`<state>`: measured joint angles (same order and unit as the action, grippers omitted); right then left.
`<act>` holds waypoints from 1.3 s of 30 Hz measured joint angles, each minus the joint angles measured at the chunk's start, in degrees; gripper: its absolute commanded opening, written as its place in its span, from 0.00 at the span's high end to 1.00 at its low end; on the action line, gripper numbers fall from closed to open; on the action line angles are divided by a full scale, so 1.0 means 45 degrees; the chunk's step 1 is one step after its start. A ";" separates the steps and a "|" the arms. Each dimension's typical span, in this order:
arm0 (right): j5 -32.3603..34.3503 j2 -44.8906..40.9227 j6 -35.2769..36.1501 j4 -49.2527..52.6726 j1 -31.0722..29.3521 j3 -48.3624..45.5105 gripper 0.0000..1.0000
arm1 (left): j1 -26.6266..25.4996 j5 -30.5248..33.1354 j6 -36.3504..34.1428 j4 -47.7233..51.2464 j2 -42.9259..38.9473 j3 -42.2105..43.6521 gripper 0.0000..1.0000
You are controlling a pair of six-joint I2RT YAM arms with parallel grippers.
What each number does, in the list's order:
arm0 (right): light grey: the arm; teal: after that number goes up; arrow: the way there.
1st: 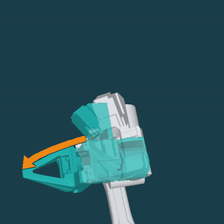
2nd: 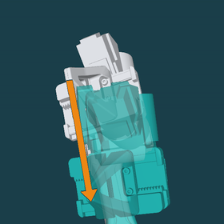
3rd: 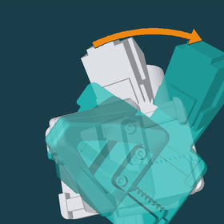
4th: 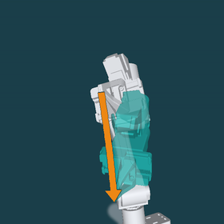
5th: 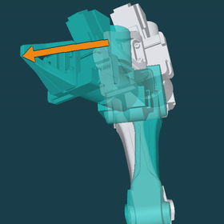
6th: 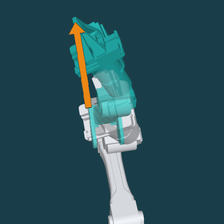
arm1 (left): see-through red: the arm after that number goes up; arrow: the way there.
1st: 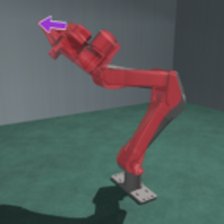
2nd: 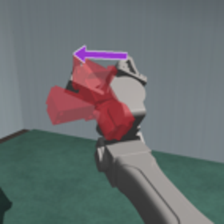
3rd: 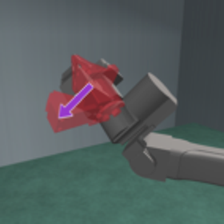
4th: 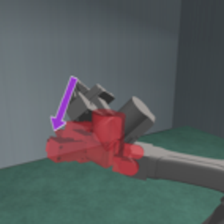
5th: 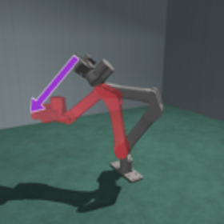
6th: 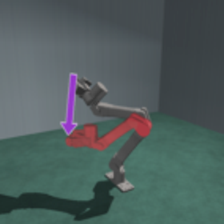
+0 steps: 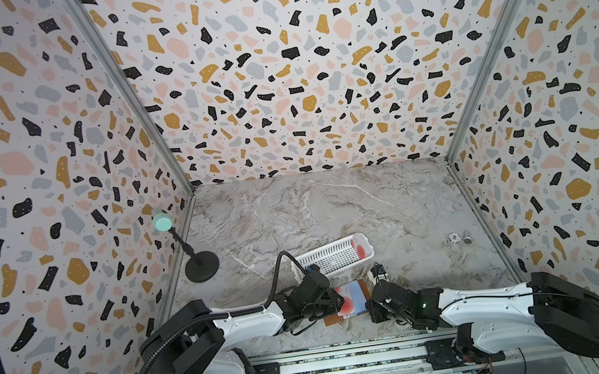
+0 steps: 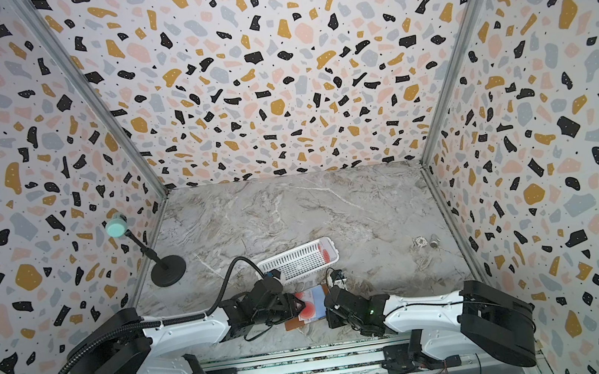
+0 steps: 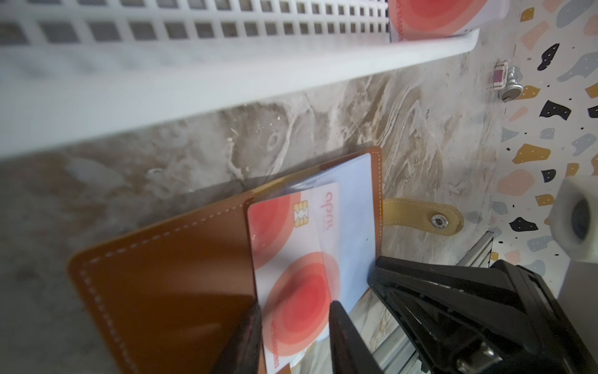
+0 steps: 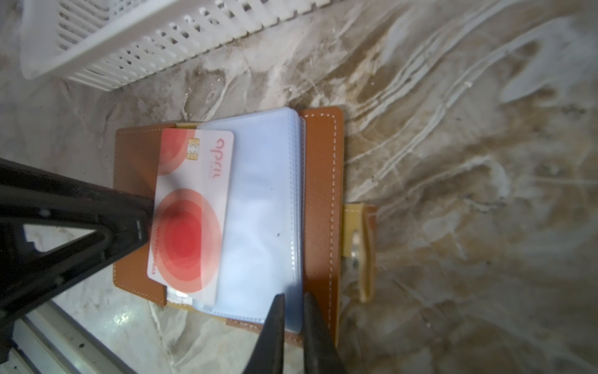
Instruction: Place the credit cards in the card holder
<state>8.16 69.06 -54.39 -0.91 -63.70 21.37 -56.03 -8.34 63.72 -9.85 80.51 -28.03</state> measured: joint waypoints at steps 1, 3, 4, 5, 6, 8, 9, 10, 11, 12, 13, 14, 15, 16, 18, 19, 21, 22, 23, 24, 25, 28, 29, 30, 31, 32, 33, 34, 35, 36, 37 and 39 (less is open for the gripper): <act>-0.0005 0.0000 0.0000 0.0000 0.0000 0.0000 0.86 | -0.0005 -0.0019 -0.0015 -0.0005 0.0073 -0.0019 0.62; -0.0005 0.0000 0.0000 -0.0010 0.0000 -0.0010 0.86 | -0.0005 -0.0034 -0.0019 -0.0029 0.0146 -0.0024 0.62; -0.0015 -0.0005 0.0000 -0.0044 0.0000 -0.0039 0.86 | -0.0005 -0.0034 -0.0019 -0.0049 0.0160 -0.0024 0.62; -0.0024 -0.0029 0.0000 -0.0102 0.0000 -0.0078 0.86 | -0.0005 -0.0034 -0.0015 -0.0053 0.0160 -0.0024 0.62; -0.0044 -0.0053 0.0005 -0.0160 0.0000 -0.0121 0.86 | -0.0005 -0.0034 -0.0015 -0.0058 0.0160 -0.0024 0.62; -0.0097 -0.0107 0.0010 -0.0214 0.0000 -0.0170 0.87 | -0.0005 -0.0039 -0.0024 -0.0063 0.0160 -0.0024 0.61; -0.0121 -0.0112 0.0010 -0.0219 0.0000 -0.0170 0.87 | -0.0010 -0.0044 -0.0024 -0.0073 0.0165 -0.0024 0.62; -0.0141 -0.0117 0.0015 -0.0219 0.0000 -0.0170 0.87 | -0.0010 -0.0049 -0.0024 -0.0102 0.0180 -0.0024 0.61; -0.0151 -0.0121 0.0015 -0.0223 0.0000 -0.0175 0.87 | -0.0005 -0.0063 -0.0019 -0.0175 0.0214 -0.0024 0.62; -0.0155 -0.0141 0.0015 -0.0248 0.0000 -0.0199 0.87 | -0.0005 -0.0087 -0.0010 -0.0277 0.0267 -0.0024 0.62; -0.0165 -0.0170 0.0015 -0.0287 0.0005 -0.0238 0.87 | -0.0005 -0.0092 0.0005 -0.0393 0.0330 -0.0024 0.62; -0.0189 -0.0204 0.0015 -0.0350 0.0015 -0.0291 0.87 | -0.0005 -0.0107 0.0019 -0.0505 0.0393 -0.0024 0.62; -0.0209 -0.0238 0.0015 -0.0427 0.0024 -0.0350 0.87 | -0.0005 -0.0121 0.0029 -0.0597 0.0442 -0.0024 0.62; -0.0214 -0.0282 0.0015 -0.0476 0.0024 -0.0393 0.87 | -0.0010 -0.0121 0.0029 -0.0651 0.0476 -0.0024 0.62; -0.0233 -0.0325 0.0039 -0.0554 0.0024 -0.0457 0.87 | -0.0010 -0.0131 0.0029 -0.0729 0.0510 -0.0024 0.62; -0.0243 -0.0345 0.0058 -0.0568 0.0024 -0.0476 0.87 | -0.0005 -0.0136 0.0039 -0.0782 0.0529 -0.0024 0.62; -0.0262 -0.0374 0.0078 -0.0568 0.0024 -0.0491 0.87 | -0.0019 -0.0165 0.0073 -0.0981 0.0597 -0.0024 0.62; -0.0267 -0.0374 0.0092 -0.0573 0.0024 -0.0495 0.87 | -0.0034 -0.0175 0.0083 -0.1069 0.0636 -0.0024 0.62; -0.0277 -0.0374 0.0107 -0.0578 0.0024 -0.0495 0.87 | -0.0068 -0.0180 0.0097 -0.1175 0.0690 -0.0024 0.62; -0.0282 -0.0374 0.0112 -0.0583 0.0029 -0.0495 0.87 | -0.0087 -0.0194 0.0107 -0.1253 0.0729 -0.0024 0.62; -0.0291 -0.0374 0.0117 -0.0583 0.0039 -0.0495 0.87 | -0.0117 -0.0219 0.0121 -0.1326 0.0787 -0.0024 0.62; -0.0335 -0.0374 0.0121 -0.0593 0.0063 -0.0495 0.87 | -0.0165 -0.0238 0.0136 -0.1457 0.0860 -0.0024 0.62; -0.0345 -0.0374 0.0121 -0.0597 0.0073 -0.0500 0.87 | -0.0175 -0.0253 0.0155 -0.1501 0.0860 -0.0024 0.62; -0.0350 -0.0374 0.0121 -0.0612 0.0073 -0.0500 0.87 | -0.0185 -0.0267 0.0180 -0.1530 0.0860 -0.0024 0.62; -0.0355 -0.0393 0.0121 -0.0641 0.0073 -0.0525 0.87 | -0.0204 -0.0272 0.0204 -0.1554 0.0860 -0.0024 0.62; -0.0379 -0.0437 0.0121 -0.0680 0.0078 -0.0568 0.87 | -0.0223 -0.0277 0.0223 -0.1559 0.0855 -0.0029 0.62; -0.0427 -0.0471 0.0126 -0.0709 0.0087 -0.0597 0.87 | -0.0233 -0.0277 0.0238 -0.1564 0.0860 -0.0029 0.62; -0.0491 -0.0520 0.0131 -0.0714 0.0083 -0.0622 0.87 | -0.0257 -0.0277 0.0272 -0.1564 0.0860 -0.0034 0.62; -0.0559 -0.0573 0.0155 -0.0714 0.0083 -0.0651 0.87 | -0.0267 -0.0282 0.0316 -0.1564 0.0860 -0.0053 0.62; -0.0593 -0.0627 0.0165 -0.0709 0.0083 -0.0680 0.87 | -0.0277 -0.0291 0.0330 -0.1559 0.0860 -0.0087 0.62; -0.0636 -0.0709 0.0180 -0.0699 0.0083 -0.0719 0.87 | -0.0282 -0.0311 0.0335 -0.1554 0.0860 -0.0151 0.62; -0.0748 -0.0879 0.0214 -0.0685 0.0083 -0.0811 0.87 | -0.0301 -0.0350 0.0330 -0.1564 0.0860 -0.0301 0.62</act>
<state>4.80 65.10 -53.43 -3.99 -63.33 17.72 -57.39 -9.91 65.21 -16.88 84.38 -29.39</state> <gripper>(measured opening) 0.130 0.383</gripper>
